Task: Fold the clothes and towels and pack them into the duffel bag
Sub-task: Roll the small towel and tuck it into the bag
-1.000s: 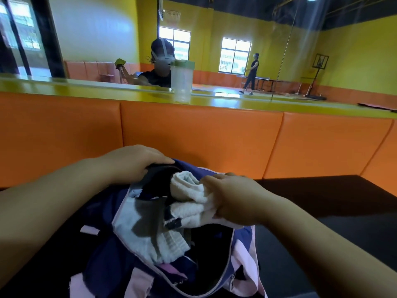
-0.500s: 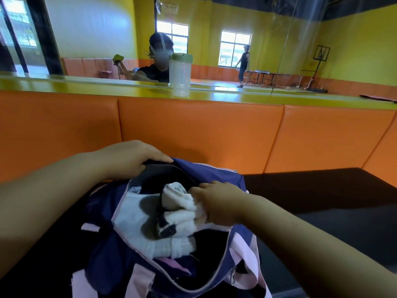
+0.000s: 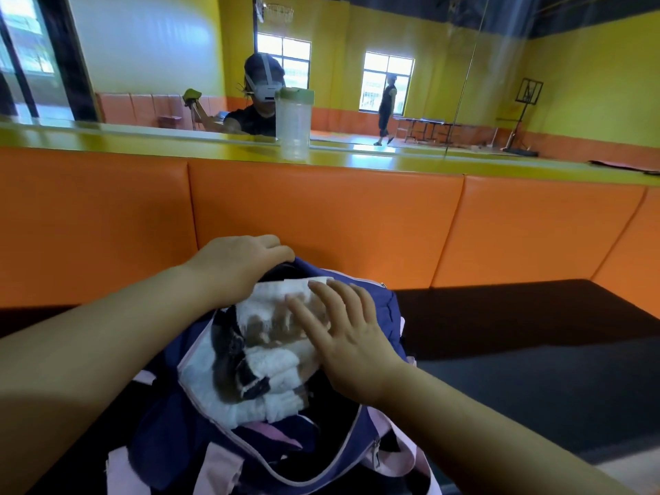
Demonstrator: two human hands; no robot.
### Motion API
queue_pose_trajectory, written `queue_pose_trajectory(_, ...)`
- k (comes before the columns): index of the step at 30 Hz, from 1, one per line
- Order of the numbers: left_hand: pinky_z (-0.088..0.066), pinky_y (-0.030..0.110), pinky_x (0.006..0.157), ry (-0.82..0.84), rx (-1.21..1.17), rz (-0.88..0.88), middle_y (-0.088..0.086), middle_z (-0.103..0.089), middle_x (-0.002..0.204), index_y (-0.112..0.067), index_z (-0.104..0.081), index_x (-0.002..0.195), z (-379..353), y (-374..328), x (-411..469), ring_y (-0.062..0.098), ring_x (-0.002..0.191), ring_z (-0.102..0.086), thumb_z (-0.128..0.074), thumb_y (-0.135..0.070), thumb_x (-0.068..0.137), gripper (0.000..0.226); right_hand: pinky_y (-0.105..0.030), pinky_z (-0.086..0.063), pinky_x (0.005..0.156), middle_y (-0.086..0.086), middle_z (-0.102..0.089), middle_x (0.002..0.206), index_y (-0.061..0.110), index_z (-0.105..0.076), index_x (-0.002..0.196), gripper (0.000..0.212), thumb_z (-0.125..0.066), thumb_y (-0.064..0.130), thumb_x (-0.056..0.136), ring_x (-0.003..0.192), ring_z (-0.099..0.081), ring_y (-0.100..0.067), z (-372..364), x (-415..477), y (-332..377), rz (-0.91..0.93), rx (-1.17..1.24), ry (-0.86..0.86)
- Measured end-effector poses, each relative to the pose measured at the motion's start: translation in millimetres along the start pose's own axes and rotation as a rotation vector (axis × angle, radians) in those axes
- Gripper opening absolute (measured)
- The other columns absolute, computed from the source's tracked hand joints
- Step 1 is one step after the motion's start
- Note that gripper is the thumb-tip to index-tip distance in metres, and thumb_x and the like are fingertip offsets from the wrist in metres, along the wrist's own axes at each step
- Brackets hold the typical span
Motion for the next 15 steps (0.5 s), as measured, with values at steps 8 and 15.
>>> queue_pose_trajectory(8,-0.049,0.035,0.065,0.081,0.031,-0.023,-0.013,-0.053,0.118,-0.041,-0.043,0.125,1,4,7,0.019,0.097,-0.058,-0.051,-0.010,0.088,0.049,-0.051,-0.035,0.105,-0.019,-0.032,0.141,0.023,-0.050,0.129,0.054,-0.055,0.028,0.076,0.131,-0.029,-0.039,-28,-10,17,0.166,0.207,0.355)
queue_pose_trajectory(15,-0.022,0.028,0.047,0.025,0.360,-0.103,0.002,-0.048,0.115,-0.033,-0.028,0.136,-2,-25,16,0.023,0.083,-0.052,-0.047,-0.010,0.088,0.056,-0.055,-0.001,0.116,-0.019,0.004,0.158,0.031,-0.035,0.140,0.069,-0.068,0.034,0.080,0.142,0.008,-0.046,-54,0,35,0.089,0.405,0.762)
Point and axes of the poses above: each hand's wrist, its own x-axis towards the middle knuckle, its own z-axis out of the back of the hand, y = z × x, the point moved 10 cm from there along x, towards the middle knuckle
